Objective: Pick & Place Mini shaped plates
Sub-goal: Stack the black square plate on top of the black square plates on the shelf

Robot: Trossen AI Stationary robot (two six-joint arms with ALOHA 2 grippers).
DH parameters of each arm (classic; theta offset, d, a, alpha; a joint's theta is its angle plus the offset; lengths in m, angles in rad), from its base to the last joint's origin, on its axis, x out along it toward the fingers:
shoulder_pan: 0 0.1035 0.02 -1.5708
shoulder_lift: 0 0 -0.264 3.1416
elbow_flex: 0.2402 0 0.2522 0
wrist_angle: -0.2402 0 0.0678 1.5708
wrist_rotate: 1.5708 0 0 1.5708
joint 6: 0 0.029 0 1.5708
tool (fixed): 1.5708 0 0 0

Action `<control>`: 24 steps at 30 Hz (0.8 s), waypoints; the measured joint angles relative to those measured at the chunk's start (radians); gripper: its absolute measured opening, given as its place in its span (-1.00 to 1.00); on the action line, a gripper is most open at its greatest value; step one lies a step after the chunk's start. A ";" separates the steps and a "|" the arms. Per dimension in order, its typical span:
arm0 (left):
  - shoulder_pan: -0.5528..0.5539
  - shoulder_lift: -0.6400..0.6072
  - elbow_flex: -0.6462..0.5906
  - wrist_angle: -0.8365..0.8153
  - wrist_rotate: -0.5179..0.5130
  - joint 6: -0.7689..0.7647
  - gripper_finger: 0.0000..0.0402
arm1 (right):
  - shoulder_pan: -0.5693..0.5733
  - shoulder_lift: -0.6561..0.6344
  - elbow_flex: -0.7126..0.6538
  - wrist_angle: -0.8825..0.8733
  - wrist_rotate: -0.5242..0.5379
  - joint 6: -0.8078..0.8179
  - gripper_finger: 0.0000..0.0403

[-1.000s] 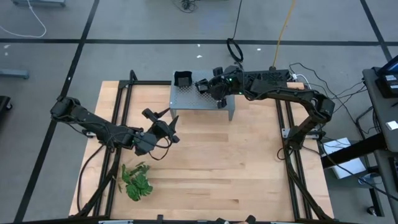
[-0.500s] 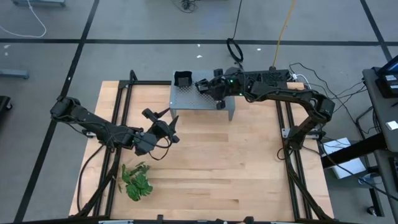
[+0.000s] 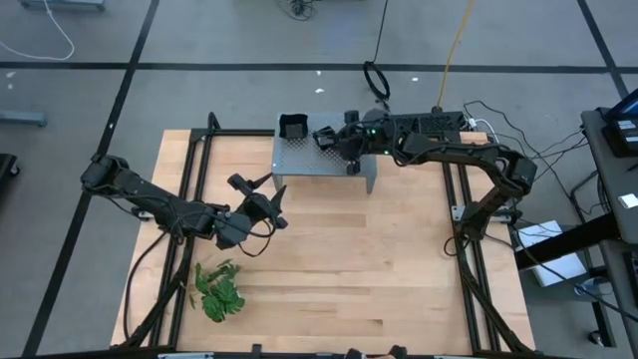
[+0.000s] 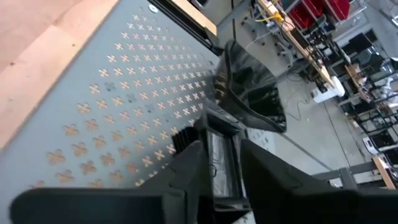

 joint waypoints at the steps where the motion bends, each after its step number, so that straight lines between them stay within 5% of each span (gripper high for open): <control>1: 0.000 0.000 0.000 0.000 0.000 0.001 0.14 | 0.000 0.000 0.000 -0.001 0.000 0.000 -0.55; 13: 0.000 0.000 0.000 0.000 0.000 0.017 0.14 | 0.000 0.000 0.000 -0.011 0.000 0.026 -0.98; 24: 0.000 0.000 0.000 0.000 0.000 0.018 0.14 | -0.001 0.000 0.000 -0.006 0.000 -0.055 -1.00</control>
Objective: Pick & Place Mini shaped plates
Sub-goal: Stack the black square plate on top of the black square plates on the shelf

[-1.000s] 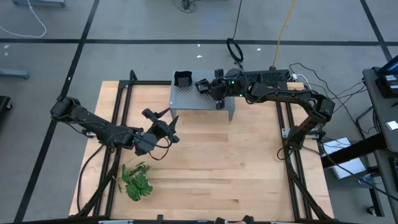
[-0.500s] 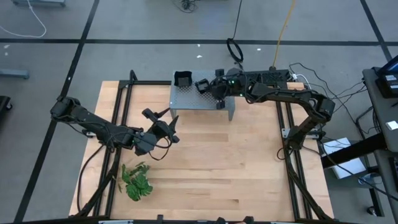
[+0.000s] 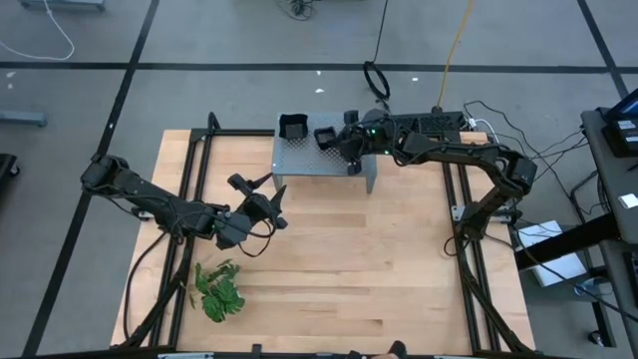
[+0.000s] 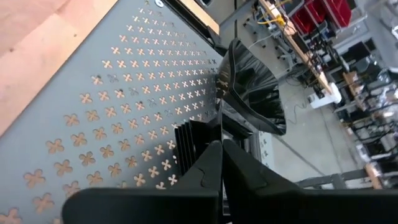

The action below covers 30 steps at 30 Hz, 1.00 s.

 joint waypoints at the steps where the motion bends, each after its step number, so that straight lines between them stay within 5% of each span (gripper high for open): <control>1: 0.000 0.000 0.000 0.000 0.000 0.000 0.14 | 0.000 0.000 0.000 0.000 0.000 -0.018 -1.00; 21: 0.000 0.000 0.000 0.000 0.000 0.000 0.14 | -0.011 -0.001 0.001 -0.027 0.003 -0.207 -0.99; 30: 0.000 0.000 0.000 0.001 0.000 -0.001 0.14 | -0.008 -0.001 0.001 -0.027 0.004 -0.206 -0.64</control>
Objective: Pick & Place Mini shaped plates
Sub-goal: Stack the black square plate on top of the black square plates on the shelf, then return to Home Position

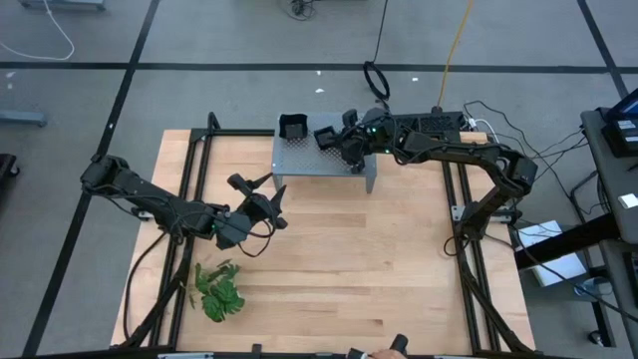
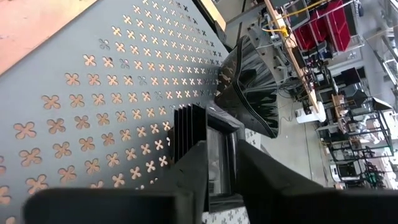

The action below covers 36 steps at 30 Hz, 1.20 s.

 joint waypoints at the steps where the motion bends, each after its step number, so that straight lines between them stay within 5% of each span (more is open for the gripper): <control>1: 0.000 0.000 0.000 0.003 0.000 0.000 0.14 | 0.005 -0.001 0.000 0.003 0.007 0.008 -0.59; 7: -0.005 -0.012 0.000 0.145 -0.050 0.075 0.14 | 0.073 -0.088 0.000 -0.024 0.184 0.069 -0.39; 14: -0.047 -0.132 0.000 0.208 -0.154 0.193 0.14 | 0.135 -0.241 -0.018 -0.112 0.364 0.184 -0.39; 19: -0.119 -0.261 0.000 0.208 -0.288 0.181 0.14 | 0.143 -0.412 -0.102 -0.081 0.367 0.266 -0.41; 29: -0.265 -0.429 0.000 0.201 -0.290 0.174 0.14 | 0.141 -0.794 -0.488 0.255 0.367 0.346 -0.42; 36: -0.283 -0.429 0.000 0.200 -0.289 0.132 0.14 | 0.141 -0.901 -0.708 0.461 0.366 0.422 -0.42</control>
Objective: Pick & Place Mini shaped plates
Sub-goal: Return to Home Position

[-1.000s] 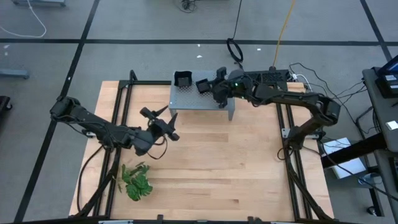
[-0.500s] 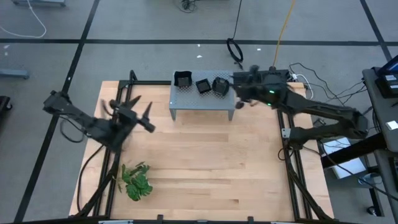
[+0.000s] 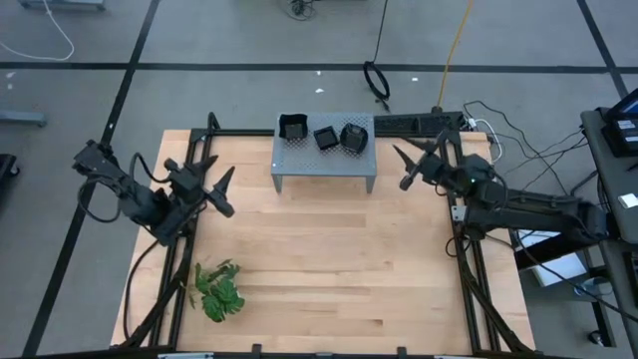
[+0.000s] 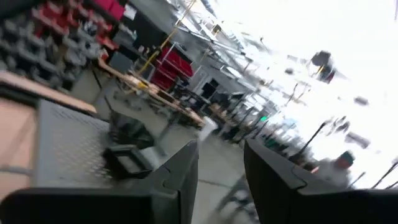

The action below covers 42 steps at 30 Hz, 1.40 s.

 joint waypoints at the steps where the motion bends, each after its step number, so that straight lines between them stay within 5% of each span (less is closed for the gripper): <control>1: 0.000 0.002 0.000 -0.001 0.000 -0.009 0.14 | 0.000 -0.006 -0.018 0.005 0.000 0.049 -0.42; 12: 0.000 0.004 0.000 -0.139 0.001 -0.115 0.14 | 0.002 -0.010 -0.215 0.110 -0.135 0.412 -0.43; 21: -0.024 0.003 0.000 -0.211 0.003 -0.195 0.14 | 0.002 -0.065 -0.389 0.360 -0.132 0.463 -0.43; 27: -0.061 0.001 0.000 -0.290 0.020 -0.285 0.14 | 0.002 -0.136 -0.427 0.348 -0.126 0.471 -0.43; 33: -0.007 -0.015 -0.001 -0.716 0.378 -0.738 0.14 | 0.001 -0.171 -0.431 0.334 -0.124 0.463 -0.43; 36: 0.074 0.002 -0.014 -0.841 0.429 -0.930 0.14 | 0.001 -0.178 -0.432 0.334 -0.124 0.461 -0.43; 42: 0.276 0.012 -0.112 -0.861 0.584 -1.011 0.14 | 0.001 -0.179 -0.433 0.325 -0.126 0.461 -0.43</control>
